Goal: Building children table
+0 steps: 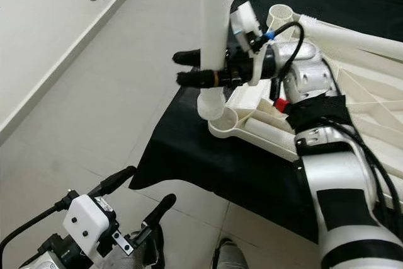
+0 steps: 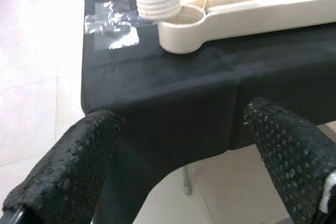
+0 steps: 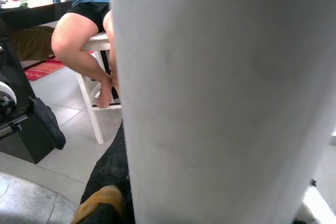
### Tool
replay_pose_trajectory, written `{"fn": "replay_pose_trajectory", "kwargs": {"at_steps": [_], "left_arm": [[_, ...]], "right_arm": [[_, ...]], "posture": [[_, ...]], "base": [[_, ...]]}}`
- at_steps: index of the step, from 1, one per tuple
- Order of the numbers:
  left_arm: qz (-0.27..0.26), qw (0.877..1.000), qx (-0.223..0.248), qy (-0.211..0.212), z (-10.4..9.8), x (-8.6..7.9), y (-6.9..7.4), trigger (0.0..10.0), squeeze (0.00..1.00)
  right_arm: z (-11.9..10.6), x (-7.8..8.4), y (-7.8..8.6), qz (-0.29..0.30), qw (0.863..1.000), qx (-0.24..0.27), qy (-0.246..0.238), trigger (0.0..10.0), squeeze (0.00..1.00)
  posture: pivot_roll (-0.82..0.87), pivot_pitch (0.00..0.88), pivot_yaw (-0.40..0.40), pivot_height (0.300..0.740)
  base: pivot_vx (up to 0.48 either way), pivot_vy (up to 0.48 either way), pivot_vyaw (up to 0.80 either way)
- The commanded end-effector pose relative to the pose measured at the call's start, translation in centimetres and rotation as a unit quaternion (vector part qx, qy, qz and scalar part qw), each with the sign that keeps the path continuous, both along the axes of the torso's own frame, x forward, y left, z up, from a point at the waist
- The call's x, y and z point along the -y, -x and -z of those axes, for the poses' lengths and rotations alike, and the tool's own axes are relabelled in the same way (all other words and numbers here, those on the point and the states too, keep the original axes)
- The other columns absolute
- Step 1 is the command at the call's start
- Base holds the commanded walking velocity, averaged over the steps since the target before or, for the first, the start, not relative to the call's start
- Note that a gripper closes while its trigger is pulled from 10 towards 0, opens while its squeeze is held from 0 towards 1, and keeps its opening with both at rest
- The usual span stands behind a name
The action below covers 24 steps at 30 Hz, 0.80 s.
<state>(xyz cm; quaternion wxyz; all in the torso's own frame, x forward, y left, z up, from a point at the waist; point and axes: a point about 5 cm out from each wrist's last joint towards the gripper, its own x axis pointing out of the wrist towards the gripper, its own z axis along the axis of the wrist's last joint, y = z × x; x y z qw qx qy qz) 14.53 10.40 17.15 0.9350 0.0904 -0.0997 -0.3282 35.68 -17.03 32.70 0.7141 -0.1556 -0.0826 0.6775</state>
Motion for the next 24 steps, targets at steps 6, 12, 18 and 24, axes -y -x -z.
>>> {"fn": "replay_pose_trajectory", "kwargs": {"at_steps": [6, 12, 18, 24], "left_arm": [[0.007, 1.000, -0.017, -0.010, 0.4, -0.2, 0.4, 10.0, 0.00], [0.010, 1.000, -0.018, -0.013, 0.4, -0.4, 0.1, 10.0, 0.00], [0.010, 1.000, -0.018, -0.013, 0.4, -0.6, 0.0, 10.0, 0.00], [0.013, 1.000, -0.017, -0.013, 0.4, -0.6, 0.0, 10.0, 0.00]], "right_arm": [[-0.8, 0.7, 1.0, -0.026, 0.999, 0.019, -0.012, 10.0, 0.00], [-0.9, 0.9, 2.1, -0.040, 0.999, 0.035, -0.010, 10.0, 0.00], [-0.9, 1.1, 2.6, -0.043, 0.998, 0.046, 0.003, 10.0, 0.00], [-1.2, 1.0, 3.5, -0.052, 0.996, 0.060, 0.027, 10.0, 0.00]], "posture": [[0.11, 0.374, 0.050, 0.740], [0.11, 0.374, 0.066, 0.740], [0.10, 0.378, 0.075, 0.740], [0.10, 0.378, 0.080, 0.740]], "base": [[0.000, 0.000, 0.00], [0.000, 0.000, 0.00], [0.000, 0.000, 0.00], [0.000, 0.000, 0.00]]}}
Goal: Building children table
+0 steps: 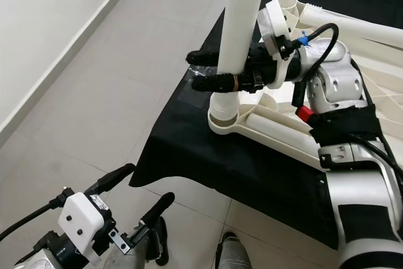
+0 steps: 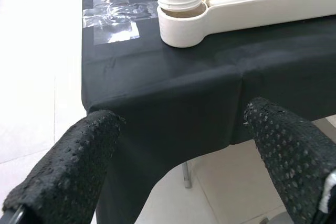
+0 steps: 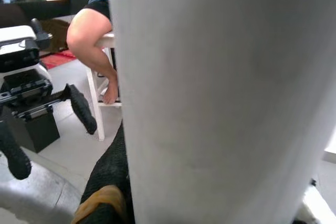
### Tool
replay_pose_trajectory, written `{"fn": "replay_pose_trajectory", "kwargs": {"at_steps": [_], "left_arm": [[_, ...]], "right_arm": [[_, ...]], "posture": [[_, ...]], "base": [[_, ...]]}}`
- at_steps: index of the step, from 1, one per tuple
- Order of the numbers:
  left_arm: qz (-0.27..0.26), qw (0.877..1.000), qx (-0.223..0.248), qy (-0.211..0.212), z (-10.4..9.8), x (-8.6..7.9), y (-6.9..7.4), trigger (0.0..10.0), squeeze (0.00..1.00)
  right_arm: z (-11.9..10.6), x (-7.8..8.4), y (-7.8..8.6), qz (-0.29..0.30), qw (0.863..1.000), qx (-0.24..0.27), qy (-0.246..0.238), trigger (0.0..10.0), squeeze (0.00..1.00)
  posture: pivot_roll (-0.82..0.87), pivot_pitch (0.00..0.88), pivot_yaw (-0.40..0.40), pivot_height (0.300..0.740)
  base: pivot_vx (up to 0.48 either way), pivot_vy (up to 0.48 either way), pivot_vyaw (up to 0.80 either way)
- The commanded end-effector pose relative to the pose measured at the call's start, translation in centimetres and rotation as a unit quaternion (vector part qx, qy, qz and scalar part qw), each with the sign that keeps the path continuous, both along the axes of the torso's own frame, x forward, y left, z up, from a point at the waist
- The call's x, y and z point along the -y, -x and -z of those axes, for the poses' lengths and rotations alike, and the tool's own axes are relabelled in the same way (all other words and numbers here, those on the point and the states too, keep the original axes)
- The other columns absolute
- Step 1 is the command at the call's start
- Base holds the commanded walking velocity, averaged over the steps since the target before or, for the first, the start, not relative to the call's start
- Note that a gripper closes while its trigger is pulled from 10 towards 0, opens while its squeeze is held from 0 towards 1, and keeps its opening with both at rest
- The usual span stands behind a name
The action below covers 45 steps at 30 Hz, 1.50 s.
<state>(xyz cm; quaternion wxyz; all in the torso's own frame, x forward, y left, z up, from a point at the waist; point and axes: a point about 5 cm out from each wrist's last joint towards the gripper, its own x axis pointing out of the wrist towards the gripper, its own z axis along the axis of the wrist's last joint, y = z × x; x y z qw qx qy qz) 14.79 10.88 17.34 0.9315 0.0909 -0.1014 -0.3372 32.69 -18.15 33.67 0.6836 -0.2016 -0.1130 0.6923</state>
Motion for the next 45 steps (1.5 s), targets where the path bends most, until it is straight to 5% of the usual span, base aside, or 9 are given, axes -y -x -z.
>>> {"fn": "replay_pose_trajectory", "kwargs": {"at_steps": [1, 23, 45], "left_arm": [[0.004, 1.000, -0.018, -0.012, 0.6, -0.2, 0.3, 10.0, 0.00], [0.006, 1.000, -0.017, -0.008, 0.5, -0.2, 0.2, 10.0, 0.00], [0.006, 1.000, -0.016, -0.009, 0.4, -0.2, 0.3, 10.0, 0.00]], "right_arm": [[-0.3, -0.1, 0.5, -0.020, 1.000, 0.008, 0.011, 10.0, 0.00], [1.3, -1.5, 0.7, -0.036, 0.999, -0.007, 0.038, 10.0, 0.00], [1.3, -0.8, -0.3, -0.001, 0.999, -0.003, 0.036, 10.0, 0.00]], "posture": [[0.10, 0.378, 0.080, 0.740], [0.10, 0.383, 0.081, 0.740], [0.10, 0.387, 0.080, 0.740]], "base": [[0.000, 0.000, 0.00], [0.000, 0.000, 0.00], [0.000, 0.000, 0.00]]}}
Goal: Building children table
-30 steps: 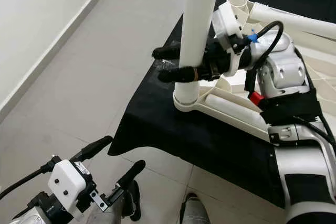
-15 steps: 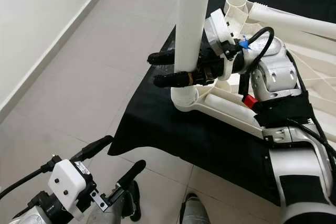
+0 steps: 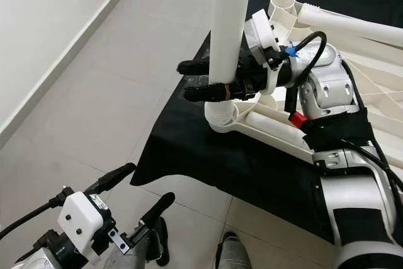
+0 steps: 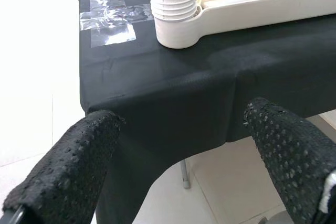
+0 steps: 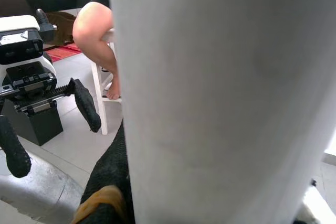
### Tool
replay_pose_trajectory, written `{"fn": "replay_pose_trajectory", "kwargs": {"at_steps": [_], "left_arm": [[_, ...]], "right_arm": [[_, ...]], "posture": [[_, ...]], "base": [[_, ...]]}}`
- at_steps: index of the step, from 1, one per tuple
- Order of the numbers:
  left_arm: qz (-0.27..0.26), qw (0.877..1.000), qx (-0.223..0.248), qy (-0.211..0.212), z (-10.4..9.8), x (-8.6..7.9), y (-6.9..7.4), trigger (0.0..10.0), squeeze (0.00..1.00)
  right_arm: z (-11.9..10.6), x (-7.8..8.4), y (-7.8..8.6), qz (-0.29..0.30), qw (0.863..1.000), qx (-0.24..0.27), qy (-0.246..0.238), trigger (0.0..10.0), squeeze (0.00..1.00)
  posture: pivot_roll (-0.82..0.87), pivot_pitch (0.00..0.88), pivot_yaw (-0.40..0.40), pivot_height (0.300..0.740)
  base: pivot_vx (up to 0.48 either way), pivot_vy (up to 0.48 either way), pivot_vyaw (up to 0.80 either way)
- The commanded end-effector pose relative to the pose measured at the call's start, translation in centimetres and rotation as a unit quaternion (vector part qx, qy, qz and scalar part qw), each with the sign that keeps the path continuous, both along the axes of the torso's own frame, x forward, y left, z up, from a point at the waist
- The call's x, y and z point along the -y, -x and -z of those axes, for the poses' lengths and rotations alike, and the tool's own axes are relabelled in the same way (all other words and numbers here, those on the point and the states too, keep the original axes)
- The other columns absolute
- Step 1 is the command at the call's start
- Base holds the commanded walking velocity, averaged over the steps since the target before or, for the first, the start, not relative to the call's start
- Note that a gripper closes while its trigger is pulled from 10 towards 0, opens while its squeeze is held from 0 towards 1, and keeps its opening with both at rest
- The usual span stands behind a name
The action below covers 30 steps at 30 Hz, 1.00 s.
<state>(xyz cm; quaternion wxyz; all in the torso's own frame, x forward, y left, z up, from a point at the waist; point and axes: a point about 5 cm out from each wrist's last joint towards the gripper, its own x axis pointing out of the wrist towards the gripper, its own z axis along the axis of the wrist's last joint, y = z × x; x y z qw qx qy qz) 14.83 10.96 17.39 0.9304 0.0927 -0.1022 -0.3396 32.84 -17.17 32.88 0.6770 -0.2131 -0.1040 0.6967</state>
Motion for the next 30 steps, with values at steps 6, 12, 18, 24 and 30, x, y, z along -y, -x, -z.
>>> {"fn": "replay_pose_trajectory", "kwargs": {"at_steps": [6, 12, 18, 24, 30], "left_arm": [[0.003, 1.000, -0.018, -0.008, 0.45, -0.11, 0.38, 10.0, 0.00], [0.004, 1.000, -0.019, -0.009, 0.50, -0.16, 0.40, 10.0, 0.00], [0.004, 1.000, -0.019, -0.009, 0.52, -0.17, 0.40, 10.0, 0.00], [0.004, 1.000, -0.019, -0.009, 0.55, -0.17, 0.36, 10.0, 0.00], [0.004, 1.000, -0.019, -0.009, 0.61, -0.10, 0.32, 10.0, 0.00]], "right_arm": [[0.17, 0.75, -0.25, 0.014, 1.000, 0.002, 0.023, 10.0, 0.00], [-0.11, 1.07, -0.17, 0.015, 1.000, 0.005, 0.023, 10.0, 0.00], [-0.12, 1.12, -0.05, 0.013, 1.000, 0.002, 0.023, 10.0, 0.00], [-0.05, 0.95, 0.07, 0.008, 1.000, 0.000, 0.024, 10.0, 0.00], [0.36, 0.49, 0.22, -0.003, 1.000, -0.004, 0.022, 10.0, 0.00]], "posture": [[0.11, 0.386, 0.082, 0.740], [0.11, 0.385, 0.083, 0.740], [0.11, 0.382, 0.085, 0.740], [0.11, 0.381, 0.085, 0.740], [0.11, 0.376, 0.083, 0.740]], "base": [[0.000, 0.000, 0.00], [0.000, 0.000, 0.00], [0.000, 0.000, 0.00], [0.000, 0.000, 0.00], [0.000, 0.000, 0.00]]}}
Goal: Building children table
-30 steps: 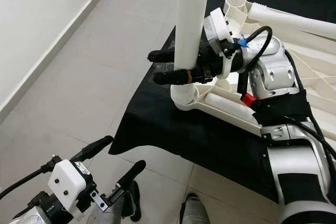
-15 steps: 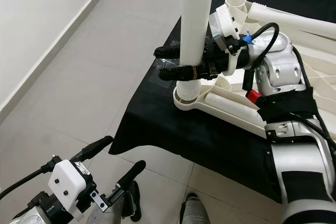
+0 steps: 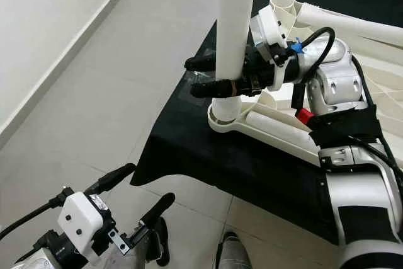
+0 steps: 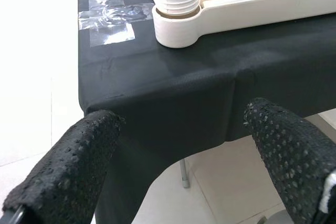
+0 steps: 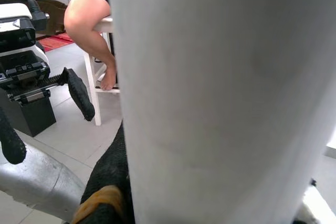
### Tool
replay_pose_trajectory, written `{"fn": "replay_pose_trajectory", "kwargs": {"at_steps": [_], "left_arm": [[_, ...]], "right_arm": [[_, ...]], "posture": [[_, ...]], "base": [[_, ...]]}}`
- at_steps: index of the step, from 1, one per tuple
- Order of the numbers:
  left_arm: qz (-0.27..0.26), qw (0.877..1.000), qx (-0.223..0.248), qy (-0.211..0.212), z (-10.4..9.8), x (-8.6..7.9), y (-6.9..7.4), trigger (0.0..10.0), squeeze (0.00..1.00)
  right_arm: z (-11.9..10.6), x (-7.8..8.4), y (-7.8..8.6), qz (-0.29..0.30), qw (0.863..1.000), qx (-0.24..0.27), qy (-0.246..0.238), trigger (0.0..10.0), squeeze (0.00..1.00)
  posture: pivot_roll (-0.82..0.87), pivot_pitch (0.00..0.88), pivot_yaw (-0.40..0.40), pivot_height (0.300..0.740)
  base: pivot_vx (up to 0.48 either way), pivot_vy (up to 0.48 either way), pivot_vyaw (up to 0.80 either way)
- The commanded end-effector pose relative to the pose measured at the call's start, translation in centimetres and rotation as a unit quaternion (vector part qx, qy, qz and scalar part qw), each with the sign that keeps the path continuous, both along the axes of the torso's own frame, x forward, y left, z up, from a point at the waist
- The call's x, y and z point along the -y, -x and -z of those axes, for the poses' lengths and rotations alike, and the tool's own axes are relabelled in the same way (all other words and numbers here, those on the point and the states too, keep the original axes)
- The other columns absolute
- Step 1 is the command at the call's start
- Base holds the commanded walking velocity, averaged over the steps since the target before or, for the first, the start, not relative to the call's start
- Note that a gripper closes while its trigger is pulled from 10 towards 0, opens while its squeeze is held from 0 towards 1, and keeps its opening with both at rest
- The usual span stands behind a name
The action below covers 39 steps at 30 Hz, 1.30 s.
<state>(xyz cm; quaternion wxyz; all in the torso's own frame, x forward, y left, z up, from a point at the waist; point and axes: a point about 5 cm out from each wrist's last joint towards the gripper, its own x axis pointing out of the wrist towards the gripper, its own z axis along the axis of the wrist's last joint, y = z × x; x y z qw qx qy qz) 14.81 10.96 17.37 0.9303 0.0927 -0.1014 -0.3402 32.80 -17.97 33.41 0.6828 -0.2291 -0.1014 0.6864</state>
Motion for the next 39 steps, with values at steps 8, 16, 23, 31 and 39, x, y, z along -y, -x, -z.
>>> {"fn": "replay_pose_trajectory", "kwargs": {"at_steps": [8, 16, 23, 31, 39], "left_arm": [[0.003, 1.000, -0.017, -0.009, 0.6, -0.1, 0.3, 10.0, 0.00], [0.003, 1.000, -0.017, -0.010, 0.6, -0.1, 0.3, 10.0, 0.00], [0.003, 1.000, -0.016, -0.010, 0.6, -0.1, 0.2, 10.0, 0.00], [0.002, 1.000, -0.016, -0.009, 0.5, -0.1, 0.2, 10.0, 0.00], [0.002, 1.000, -0.016, -0.009, 0.5, -0.1, 0.2, 10.0, 0.00]], "right_arm": [[1.0, -0.4, 0.2, -0.019, 1.000, -0.018, 0.011, 10.0, 0.00], [1.2, -0.4, 0.3, -0.019, 1.000, -0.019, 0.013, 10.0, 0.00], [1.4, -0.5, 0.1, -0.014, 1.000, -0.022, 0.016, 10.0, 0.00], [1.8, -0.8, 0.0, -0.010, 0.999, -0.027, 0.015, 10.0, 0.00], [2.2, -1.0, 0.0, -0.011, 0.999, -0.032, 0.016, 10.0, 0.00]], "posture": [[0.11, 0.374, 0.084, 0.740], [0.11, 0.374, 0.084, 0.740], [0.10, 0.376, 0.083, 0.740], [0.10, 0.378, 0.081, 0.740], [0.10, 0.378, 0.081, 0.740]], "base": [[0.000, 0.000, 0.00], [0.000, 0.000, 0.00], [0.000, 0.000, 0.00], [0.000, 0.000, 0.00], [0.000, 0.000, 0.00]]}}
